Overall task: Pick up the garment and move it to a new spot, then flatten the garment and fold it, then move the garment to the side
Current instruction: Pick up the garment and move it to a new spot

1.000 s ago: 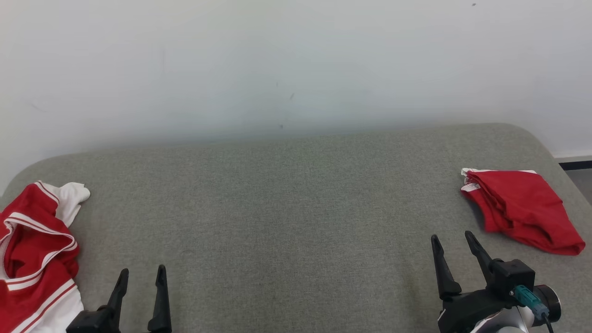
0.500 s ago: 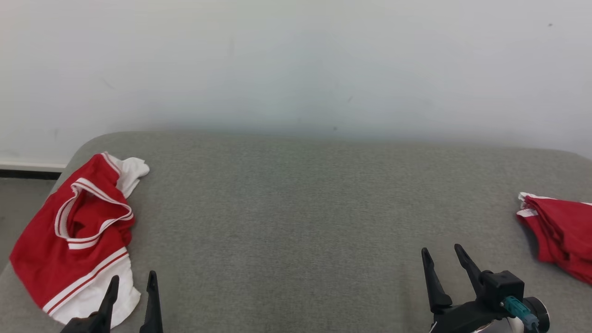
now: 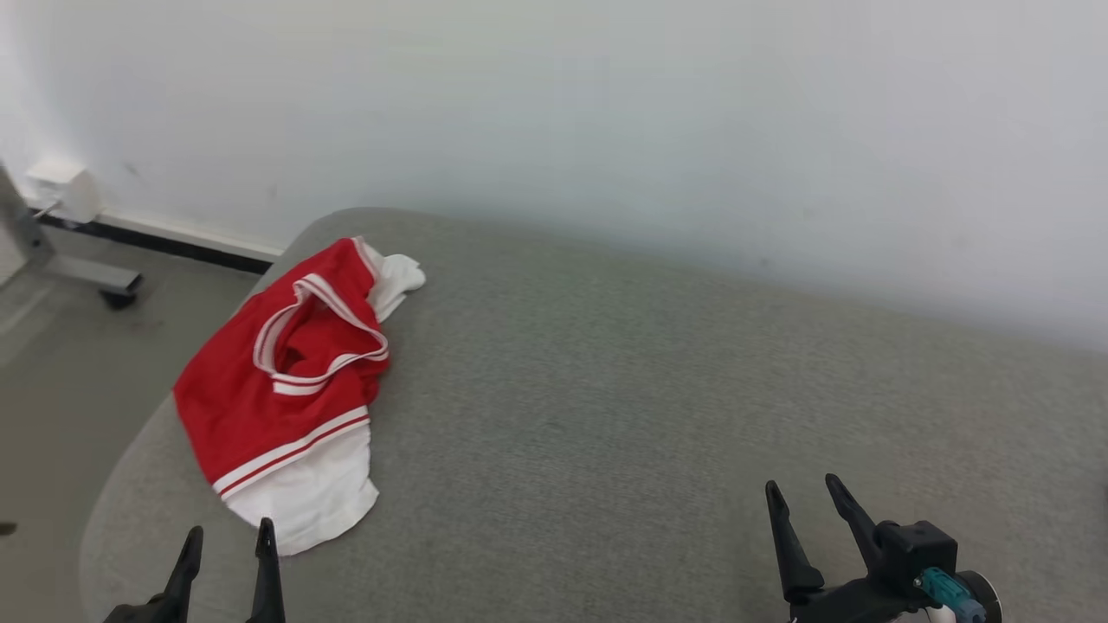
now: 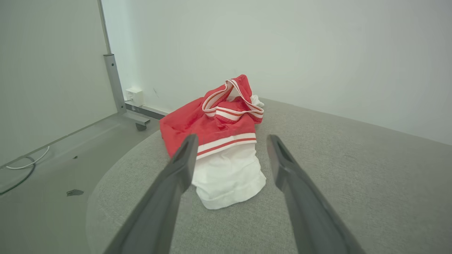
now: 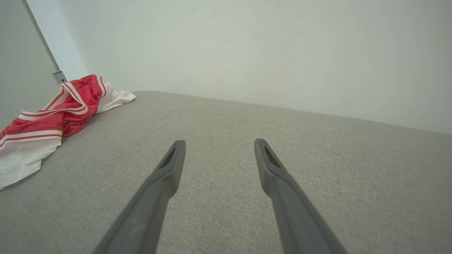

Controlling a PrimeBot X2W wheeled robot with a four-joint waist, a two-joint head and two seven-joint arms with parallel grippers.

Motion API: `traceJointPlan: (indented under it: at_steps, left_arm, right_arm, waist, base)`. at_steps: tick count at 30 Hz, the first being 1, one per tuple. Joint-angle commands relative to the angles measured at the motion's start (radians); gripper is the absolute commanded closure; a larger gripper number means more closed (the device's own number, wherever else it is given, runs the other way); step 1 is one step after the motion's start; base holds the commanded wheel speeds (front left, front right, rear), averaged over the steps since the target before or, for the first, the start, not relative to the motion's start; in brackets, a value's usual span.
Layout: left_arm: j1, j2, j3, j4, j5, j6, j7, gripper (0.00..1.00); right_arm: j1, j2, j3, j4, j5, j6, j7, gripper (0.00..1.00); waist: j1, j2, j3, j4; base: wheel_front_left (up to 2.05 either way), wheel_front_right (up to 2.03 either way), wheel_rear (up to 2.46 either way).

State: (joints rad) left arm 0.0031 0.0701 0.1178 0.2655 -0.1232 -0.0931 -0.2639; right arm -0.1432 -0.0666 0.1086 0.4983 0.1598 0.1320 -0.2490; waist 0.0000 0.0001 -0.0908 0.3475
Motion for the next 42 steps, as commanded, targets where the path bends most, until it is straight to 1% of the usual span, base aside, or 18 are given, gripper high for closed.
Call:
traceJointPlan:
  at_steps: [1, 7, 12, 21, 26, 29, 30, 32, 39, 42]
  left_arm:
    - [0.004, 0.008, 0.006, 0.001, 0.003, -0.002, -0.001, 0.00]
    - [0.014, 0.013, 0.011, -0.006, 0.007, -0.005, -0.001, 0.00]
    - [0.015, 0.010, 0.015, -0.008, 0.009, -0.001, -0.001, 0.00]
    - [0.010, 0.004, 0.026, 0.002, -0.004, 0.004, -0.001, 0.00]
    - [-0.047, 0.003, 0.027, 0.062, -0.021, 0.013, 0.005, 0.00]
    - [-0.109, 0.005, 0.024, 0.122, -0.025, 0.023, 0.030, 0.00]
    - [-0.163, 0.014, 0.035, 0.166, -0.034, 0.032, 0.053, 0.00]
    - [-0.226, 0.020, 0.043, 0.215, -0.049, 0.039, 0.073, 0.00]
    - [-0.411, 0.040, 0.092, 0.404, -0.112, 0.072, 0.145, 0.00]
    - [-0.481, 0.061, 0.123, 0.478, -0.151, 0.081, 0.172, 0.00]
  right_arm:
    - [0.006, 0.005, 0.003, 0.001, 0.004, -0.003, -0.007, 0.00]
    - [-0.004, 0.009, 0.011, 0.012, 0.008, -0.003, -0.010, 0.00]
    - [-0.006, 0.011, 0.016, 0.017, 0.005, -0.003, -0.014, 0.00]
    - [-0.012, 0.012, 0.021, 0.022, 0.002, -0.003, -0.015, 0.00]
    - [-0.023, 0.003, 0.038, 0.019, 0.003, -0.003, -0.015, 0.00]
    - [-0.035, -0.005, 0.051, 0.009, 0.000, -0.003, -0.010, 0.00]
    - [-0.052, -0.010, 0.073, -0.008, -0.005, -0.003, 0.001, 0.00]
    - [-0.065, -0.022, 0.091, -0.026, -0.004, -0.003, 0.011, 0.00]
    - [-0.128, -0.064, 0.197, -0.119, 0.017, -0.003, 0.053, 0.00]
    - [-0.159, -0.084, 0.247, -0.172, 0.025, -0.003, 0.083, 0.00]
  waist:
    - [0.0000, -0.0001, -0.004, 0.061]
    - [0.0000, -0.0001, -0.005, 0.096]
    - [0.0000, -0.0001, -0.004, 0.106]
    - [0.0000, -0.0001, 0.004, 0.100]
    - [0.0000, -0.0001, 0.021, 0.079]
    - [0.0000, -0.0001, 0.042, 0.059]
    - [0.0000, -0.0001, 0.069, 0.033]
    - [0.0000, -0.0001, 0.097, 0.006]
    - [0.0000, -0.0001, 0.212, -0.109]
    - [0.0000, -0.0001, 0.265, -0.158]
  base:
    - [0.00, 0.00, 0.00]
    - [0.00, 0.00, 0.00]
    - [0.00, 0.00, 0.00]
    - [0.00, 0.00, 0.00]
    - [0.00, 0.00, 0.00]
    - [0.00, 0.00, 0.00]
    - [0.00, 0.00, 0.00]
    - [0.00, 0.00, 0.00]
    - [0.00, 0.00, 0.00]
    - [0.00, 0.00, 0.00]
